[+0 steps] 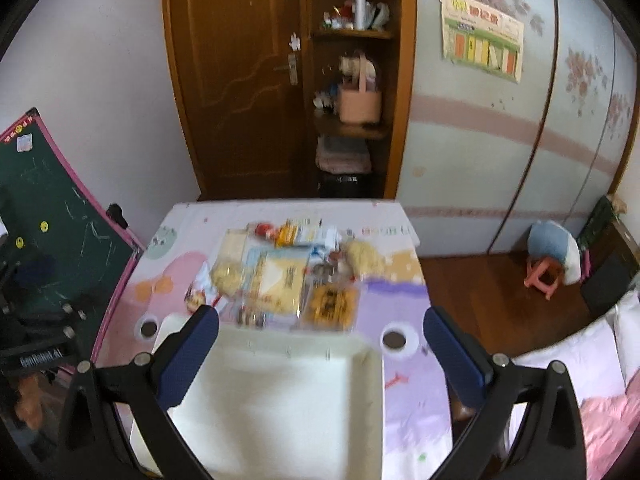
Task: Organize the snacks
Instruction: 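Reach left gripper to white DONGZAO bag while right gripper reaches yellow crab-roe bag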
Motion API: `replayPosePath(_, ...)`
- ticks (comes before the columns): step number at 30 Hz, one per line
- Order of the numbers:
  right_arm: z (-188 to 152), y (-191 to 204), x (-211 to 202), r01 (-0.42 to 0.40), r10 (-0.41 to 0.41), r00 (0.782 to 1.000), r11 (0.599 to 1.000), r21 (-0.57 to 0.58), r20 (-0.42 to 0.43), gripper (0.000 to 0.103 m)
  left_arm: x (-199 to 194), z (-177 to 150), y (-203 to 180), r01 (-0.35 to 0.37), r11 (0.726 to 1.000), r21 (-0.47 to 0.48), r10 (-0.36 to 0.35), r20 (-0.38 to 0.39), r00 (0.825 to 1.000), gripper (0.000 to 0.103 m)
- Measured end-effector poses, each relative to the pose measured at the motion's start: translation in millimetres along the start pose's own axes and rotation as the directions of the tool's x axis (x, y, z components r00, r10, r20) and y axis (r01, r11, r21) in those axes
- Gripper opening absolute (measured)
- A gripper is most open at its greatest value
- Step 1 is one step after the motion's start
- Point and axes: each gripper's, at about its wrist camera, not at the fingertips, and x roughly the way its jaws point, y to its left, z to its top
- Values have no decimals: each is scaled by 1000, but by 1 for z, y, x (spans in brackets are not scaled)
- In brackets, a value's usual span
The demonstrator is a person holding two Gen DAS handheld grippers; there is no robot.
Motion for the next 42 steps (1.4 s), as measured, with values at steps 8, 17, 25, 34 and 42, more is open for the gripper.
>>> replayPosePath(8,47,-22,64,-56,58,995,998,29,-78,100,60,47,28,66,995,-71,-64,26,998,102)
replayPosePath(17,28,-51,214,37,28,917,988,153,-399,90,196,16,15,90,989,-121,-123,-306,944,102)
replayPosePath(25,-12,-55,287,39,113,813,968,248,-571,89,281,-24,19,70,960,-270,-203,-507,838,102)
replayPosePath(34,-24,-31,315,34,125,759,972,231,-639,89,318,-47,19,47,920,-390,-290,-593,751,102)
replayPosePath(42,-31,-20,335,76,97,719,973,216,-689,84,335,-57,20,53,884,-464,-369,-623,690,93)
